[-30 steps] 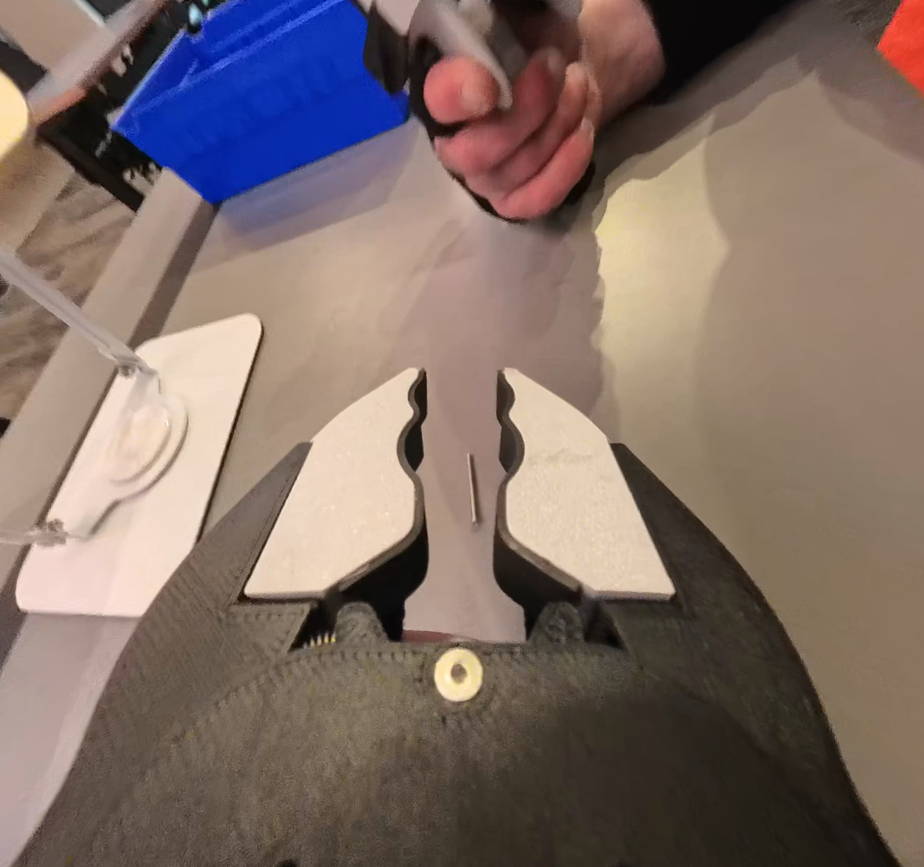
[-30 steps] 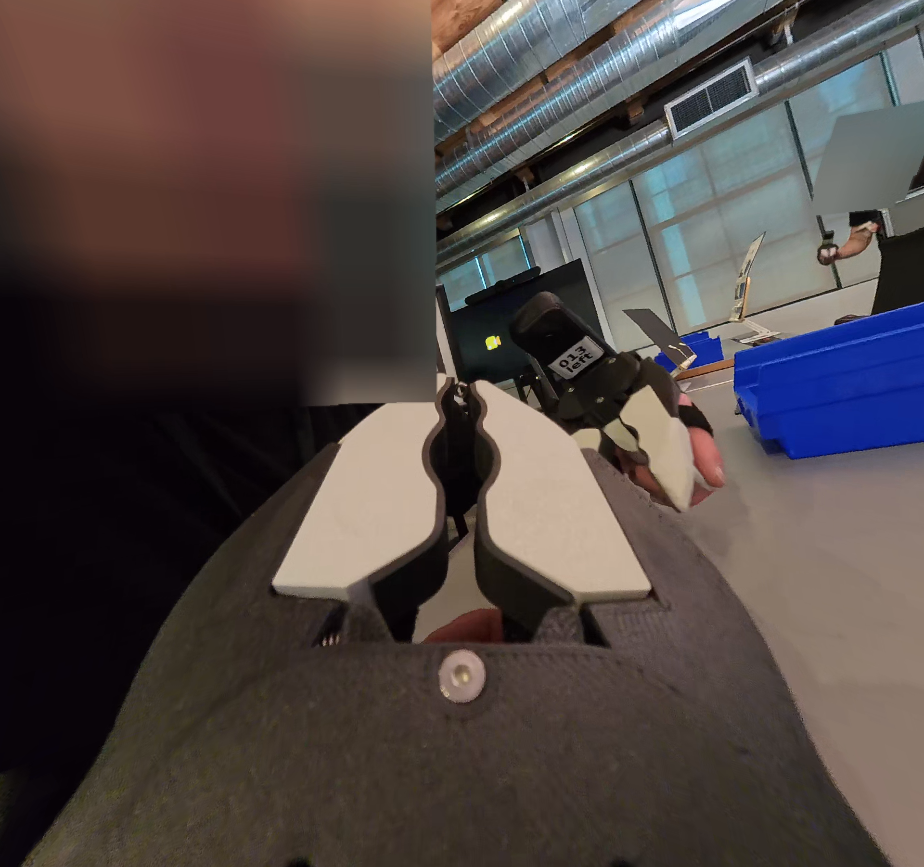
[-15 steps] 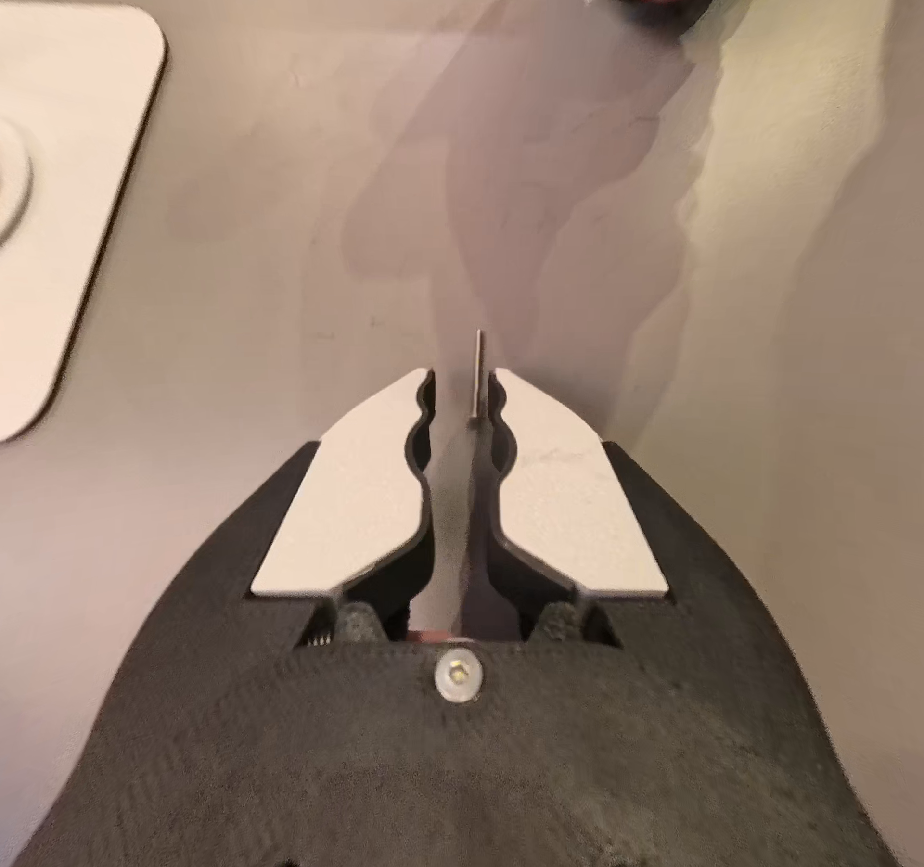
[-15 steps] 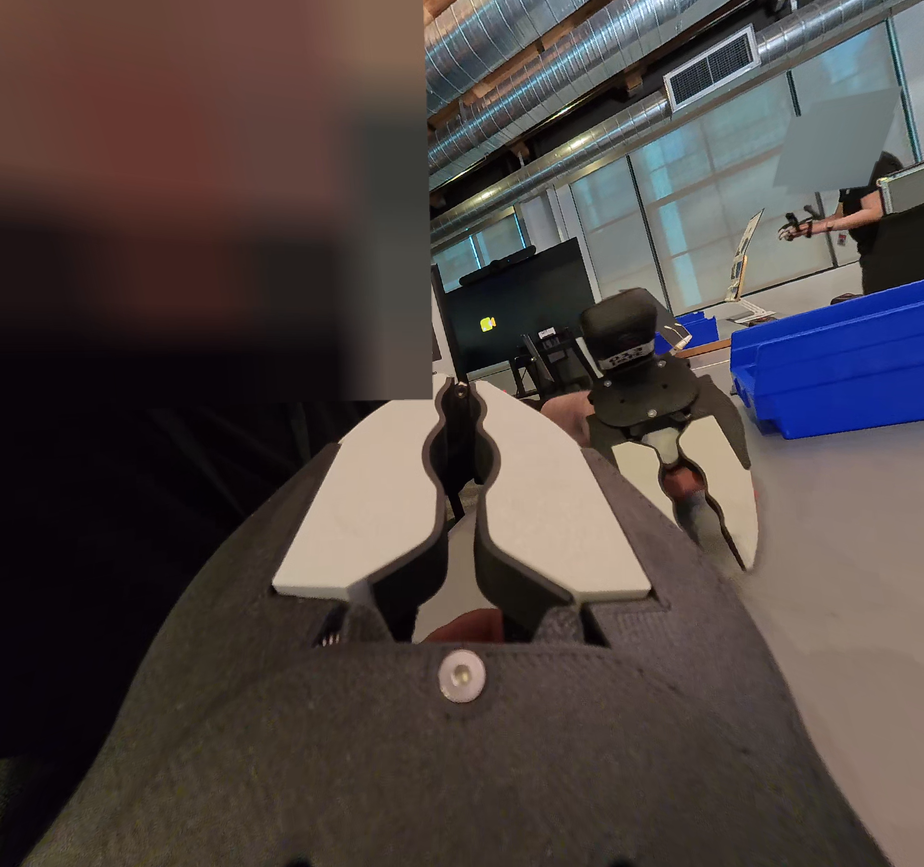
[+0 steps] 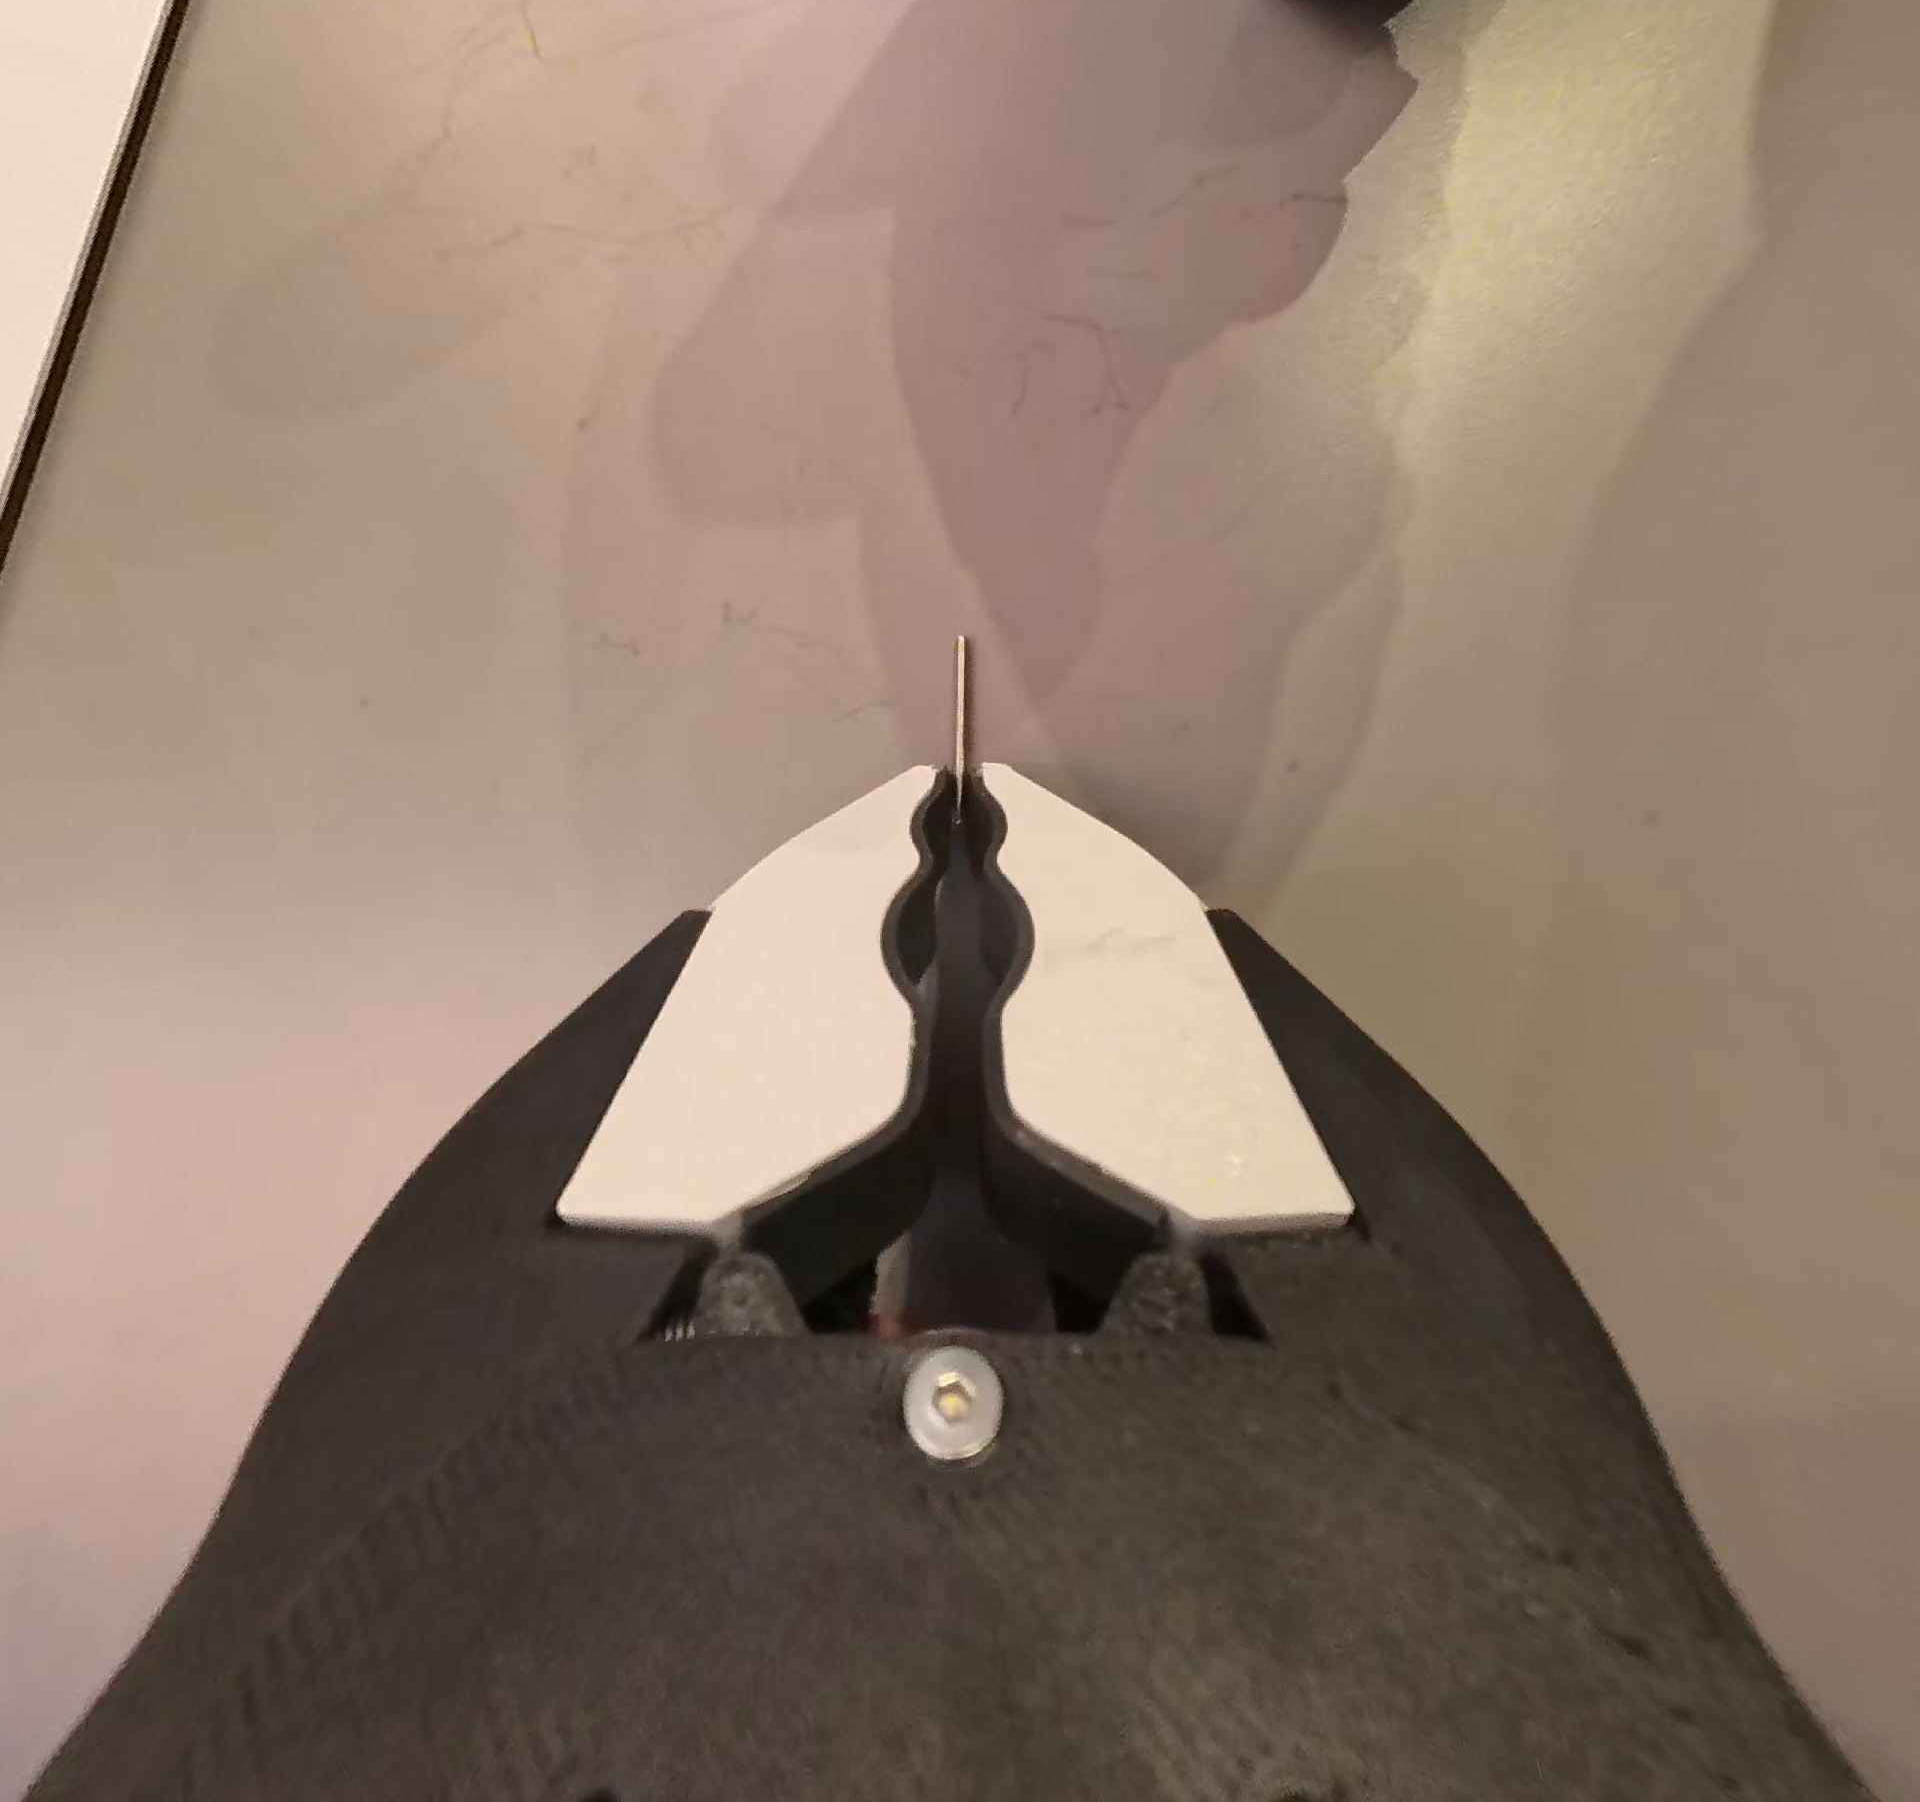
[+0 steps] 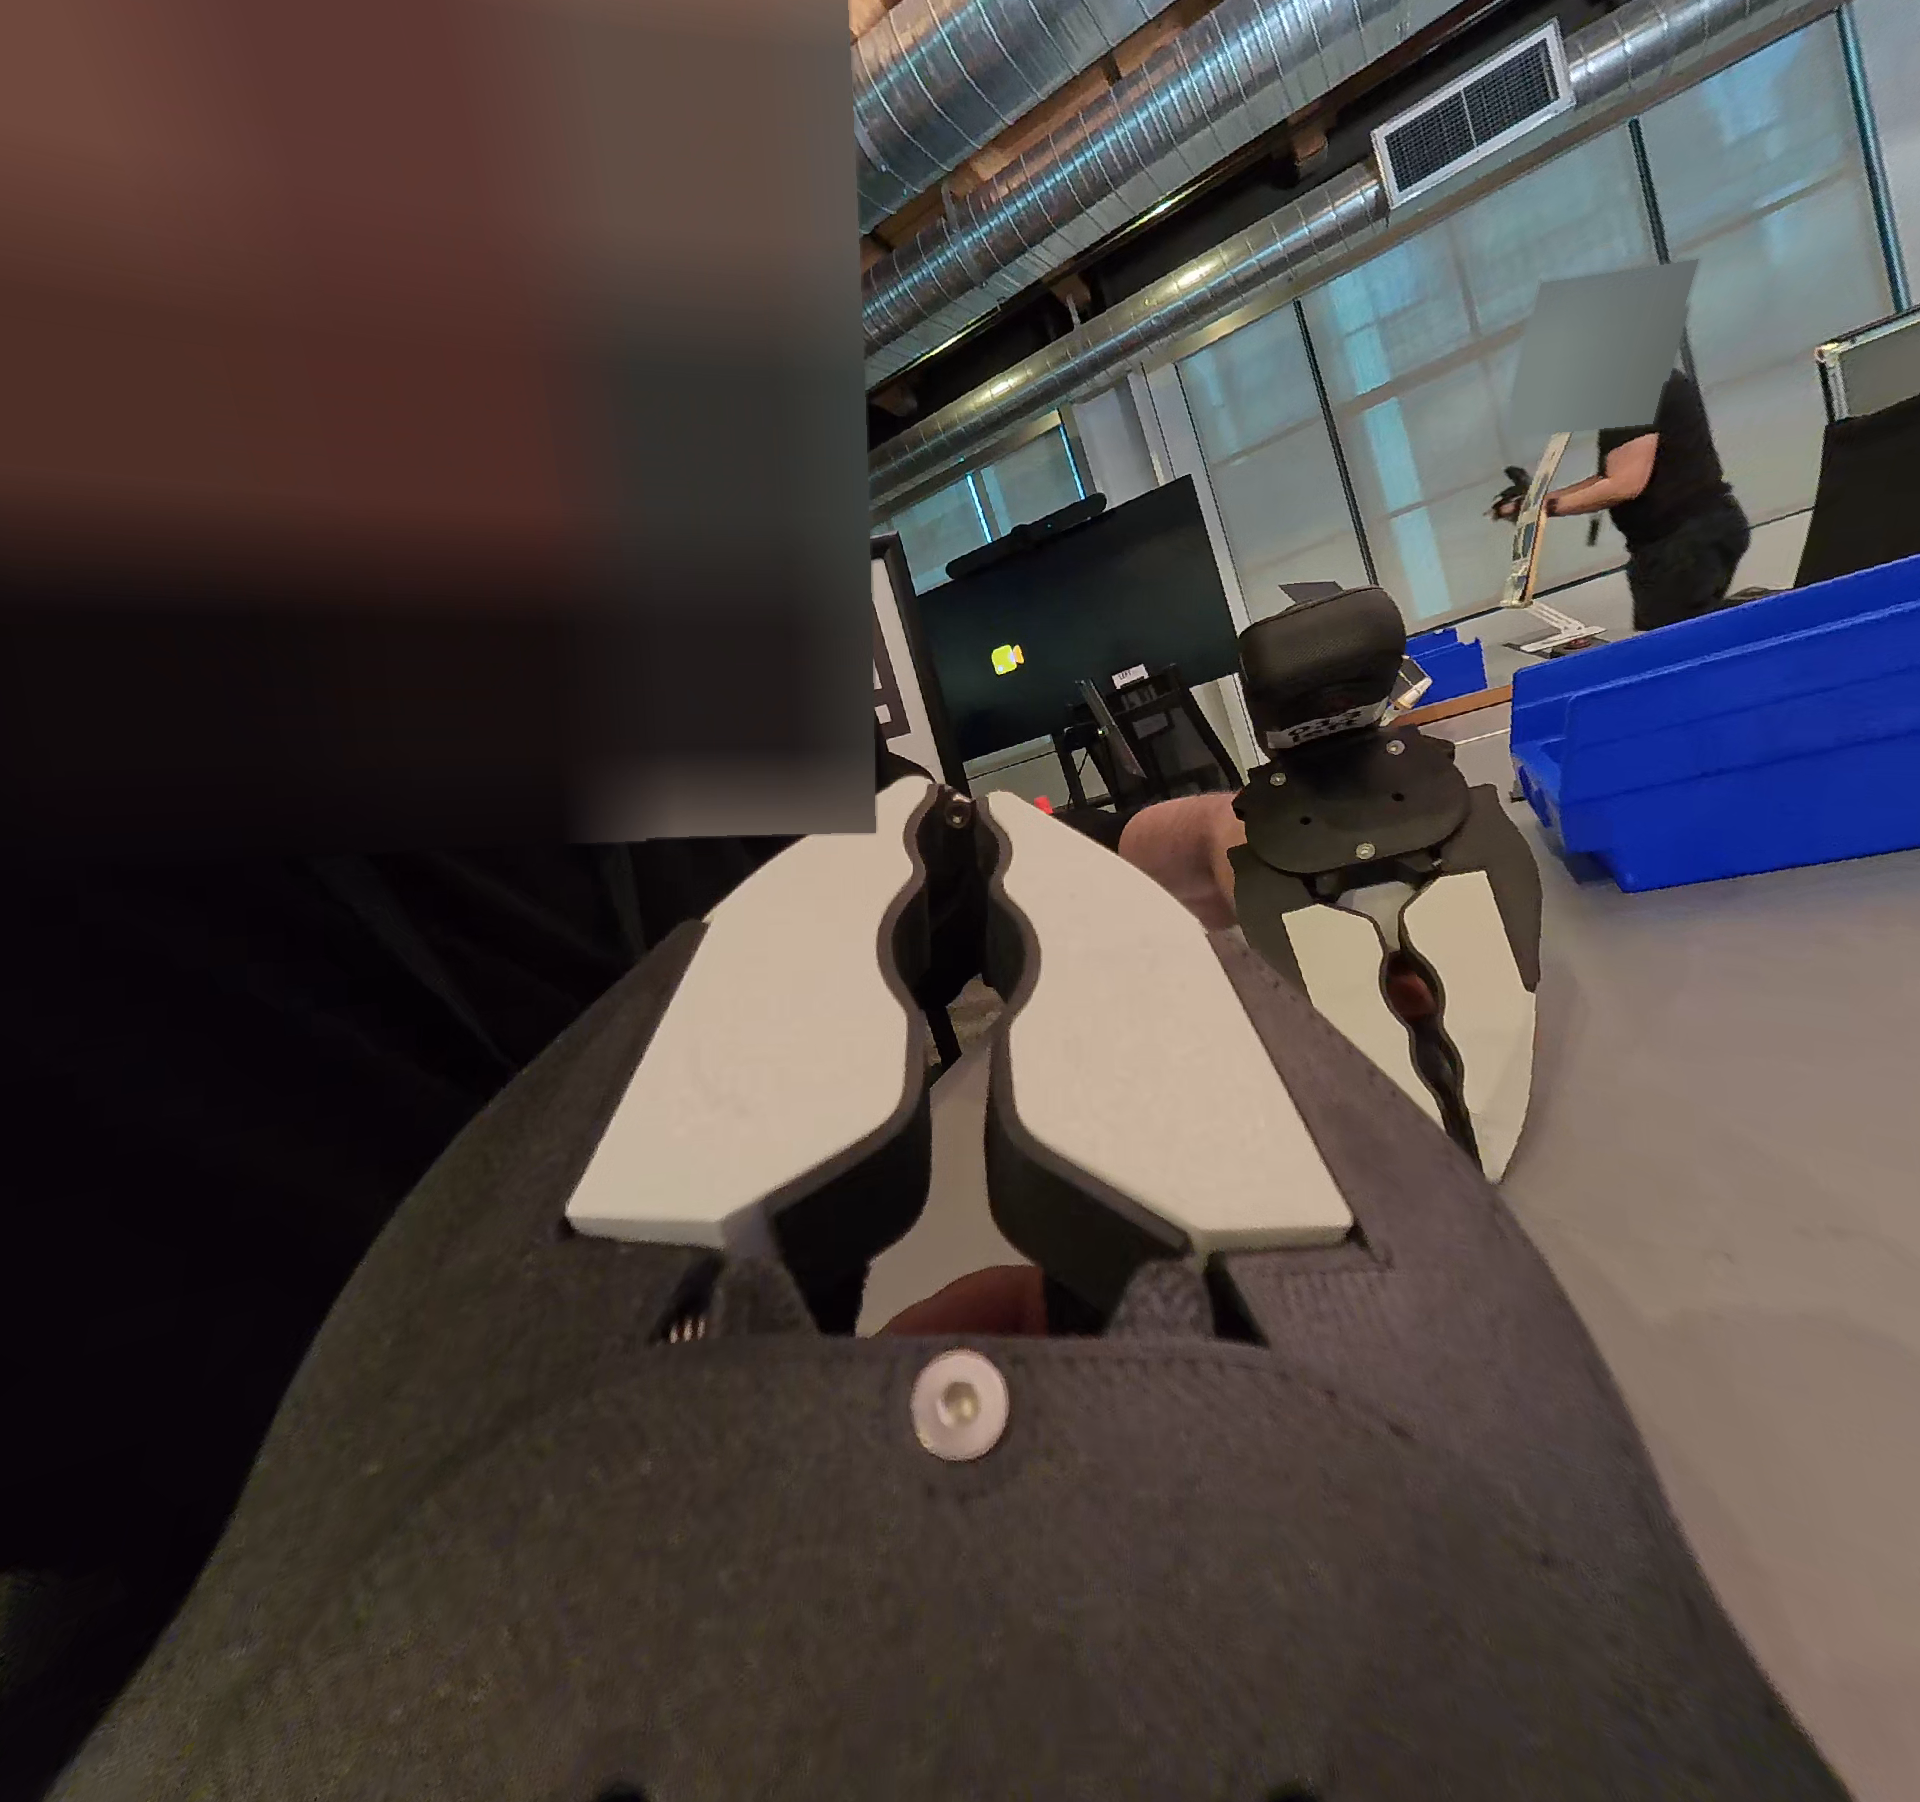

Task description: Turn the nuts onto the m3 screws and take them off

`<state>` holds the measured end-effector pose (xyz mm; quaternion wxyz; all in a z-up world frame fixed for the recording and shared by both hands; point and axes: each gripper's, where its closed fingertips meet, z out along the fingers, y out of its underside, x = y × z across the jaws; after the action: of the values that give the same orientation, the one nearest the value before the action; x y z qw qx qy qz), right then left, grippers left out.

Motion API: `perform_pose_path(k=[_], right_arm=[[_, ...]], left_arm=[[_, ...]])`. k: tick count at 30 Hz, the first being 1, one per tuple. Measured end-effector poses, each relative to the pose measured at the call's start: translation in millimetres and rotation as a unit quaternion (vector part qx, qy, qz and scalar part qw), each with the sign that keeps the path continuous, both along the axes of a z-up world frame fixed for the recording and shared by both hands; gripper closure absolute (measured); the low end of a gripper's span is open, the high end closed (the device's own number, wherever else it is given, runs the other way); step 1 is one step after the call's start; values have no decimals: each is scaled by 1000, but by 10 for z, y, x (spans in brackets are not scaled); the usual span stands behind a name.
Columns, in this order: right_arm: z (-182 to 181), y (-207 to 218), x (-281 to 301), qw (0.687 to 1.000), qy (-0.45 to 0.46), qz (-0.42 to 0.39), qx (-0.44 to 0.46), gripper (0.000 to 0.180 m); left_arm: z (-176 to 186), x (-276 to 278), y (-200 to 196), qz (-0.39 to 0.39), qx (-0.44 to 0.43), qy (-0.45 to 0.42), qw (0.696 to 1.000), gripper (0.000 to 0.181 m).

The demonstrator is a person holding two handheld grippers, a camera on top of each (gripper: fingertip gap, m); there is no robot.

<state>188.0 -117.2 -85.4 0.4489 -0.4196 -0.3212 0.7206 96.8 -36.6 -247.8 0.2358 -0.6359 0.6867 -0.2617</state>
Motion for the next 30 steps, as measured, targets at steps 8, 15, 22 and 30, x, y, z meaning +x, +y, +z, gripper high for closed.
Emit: perform_pose_path(k=[8, 15, 22, 30], right_arm=[[-93, 55, -60, 999, -37, -27, 8, 175], [-255, 106, -207, 984, -127, -100, 74, 175], [-406, 210, -244, 947, -221, -179, 149, 175], [-608, 158, -338, 909, -301, -190, 218, 175]], left_arm=[[63, -13, 62, 8, 43, -24, 999, 179], [446, 58, -93, -17, 38, -112, 993, 179], [629, 147, -336, -48, 8, -149, 988, 179], [663, 219, -483, -65, -35, -166, 983, 179]])
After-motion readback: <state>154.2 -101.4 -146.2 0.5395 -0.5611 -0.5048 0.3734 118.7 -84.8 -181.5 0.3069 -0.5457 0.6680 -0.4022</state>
